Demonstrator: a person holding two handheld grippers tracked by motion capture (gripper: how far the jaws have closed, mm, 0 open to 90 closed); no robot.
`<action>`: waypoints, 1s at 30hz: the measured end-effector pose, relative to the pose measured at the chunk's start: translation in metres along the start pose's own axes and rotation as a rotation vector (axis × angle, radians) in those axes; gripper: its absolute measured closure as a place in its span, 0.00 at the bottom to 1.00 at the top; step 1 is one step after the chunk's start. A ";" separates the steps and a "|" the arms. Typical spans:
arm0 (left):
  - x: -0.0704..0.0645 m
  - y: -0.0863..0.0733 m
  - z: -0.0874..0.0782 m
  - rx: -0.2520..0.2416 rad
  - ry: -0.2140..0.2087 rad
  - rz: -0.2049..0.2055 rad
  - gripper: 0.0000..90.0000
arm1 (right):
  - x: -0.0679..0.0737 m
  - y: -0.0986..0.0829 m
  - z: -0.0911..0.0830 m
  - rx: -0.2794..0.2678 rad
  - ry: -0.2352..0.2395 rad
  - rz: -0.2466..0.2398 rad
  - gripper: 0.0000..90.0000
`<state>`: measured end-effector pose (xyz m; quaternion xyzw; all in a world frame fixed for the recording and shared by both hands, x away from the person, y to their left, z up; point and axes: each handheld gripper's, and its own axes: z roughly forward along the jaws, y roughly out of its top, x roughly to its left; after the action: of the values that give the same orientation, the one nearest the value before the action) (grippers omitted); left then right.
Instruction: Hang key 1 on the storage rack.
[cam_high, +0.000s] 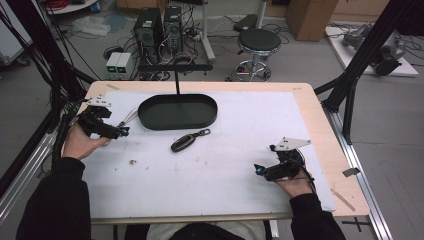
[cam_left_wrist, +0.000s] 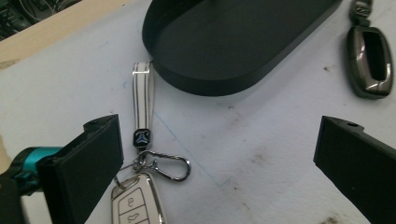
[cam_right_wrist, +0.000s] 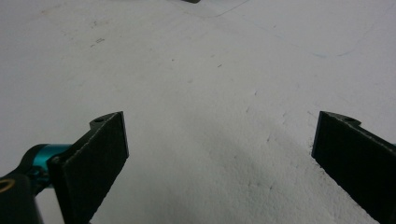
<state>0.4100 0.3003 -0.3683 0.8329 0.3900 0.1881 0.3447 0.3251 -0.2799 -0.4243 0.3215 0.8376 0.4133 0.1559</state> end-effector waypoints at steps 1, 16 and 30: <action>0.002 0.000 0.002 0.003 0.000 -0.010 0.02 | 0.000 0.000 0.000 0.000 0.000 0.000 0.03; 0.036 0.018 0.034 0.122 -0.038 -0.004 0.02 | 0.001 -0.003 -0.005 0.008 -0.024 -0.013 0.03; 0.053 0.010 0.068 0.206 -0.027 -0.018 0.05 | 0.002 -0.007 -0.010 0.012 -0.043 -0.006 0.03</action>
<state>0.4879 0.3085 -0.4057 0.8630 0.4099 0.1327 0.2640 0.3149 -0.2877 -0.4239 0.3288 0.8374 0.4008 0.1731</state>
